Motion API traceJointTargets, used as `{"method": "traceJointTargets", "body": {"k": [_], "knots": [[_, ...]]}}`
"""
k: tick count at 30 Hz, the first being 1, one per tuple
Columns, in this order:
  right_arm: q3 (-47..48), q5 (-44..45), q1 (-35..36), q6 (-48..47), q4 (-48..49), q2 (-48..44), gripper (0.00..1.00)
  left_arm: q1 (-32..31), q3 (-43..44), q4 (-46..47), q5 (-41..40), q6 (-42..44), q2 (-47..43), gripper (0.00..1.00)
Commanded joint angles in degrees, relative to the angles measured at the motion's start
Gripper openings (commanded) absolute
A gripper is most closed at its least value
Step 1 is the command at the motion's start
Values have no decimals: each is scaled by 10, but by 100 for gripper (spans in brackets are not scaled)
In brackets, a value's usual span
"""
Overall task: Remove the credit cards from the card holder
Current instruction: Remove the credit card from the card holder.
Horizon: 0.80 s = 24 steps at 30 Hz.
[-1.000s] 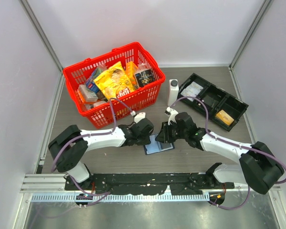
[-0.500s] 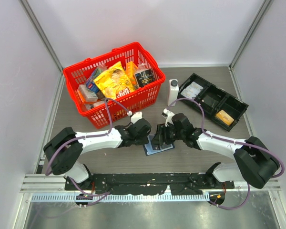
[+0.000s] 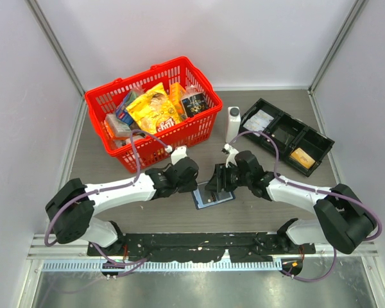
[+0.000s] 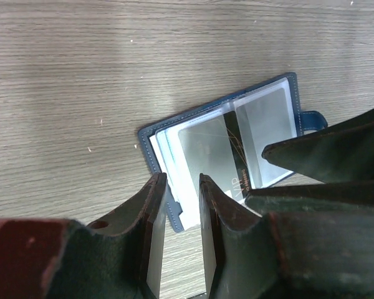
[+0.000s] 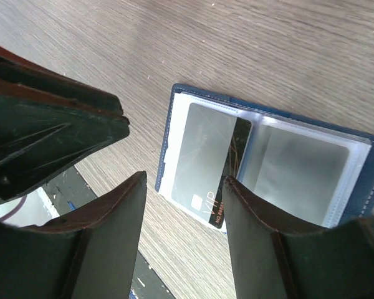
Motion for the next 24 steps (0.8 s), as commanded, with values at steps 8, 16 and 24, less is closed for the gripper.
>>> {"method": "traceJointTargets", "body": {"k": [8,16,24], "knots": [[-39,-50,-38,45,112,12,48,5,25,63,61,3,56,25],[-61,-62,-49,58,163,56,45,9,12,74,75,-6,78,15],[-79,-72,-52,73,208,93,43,17,-5,75,89,-17,95,6]]}}
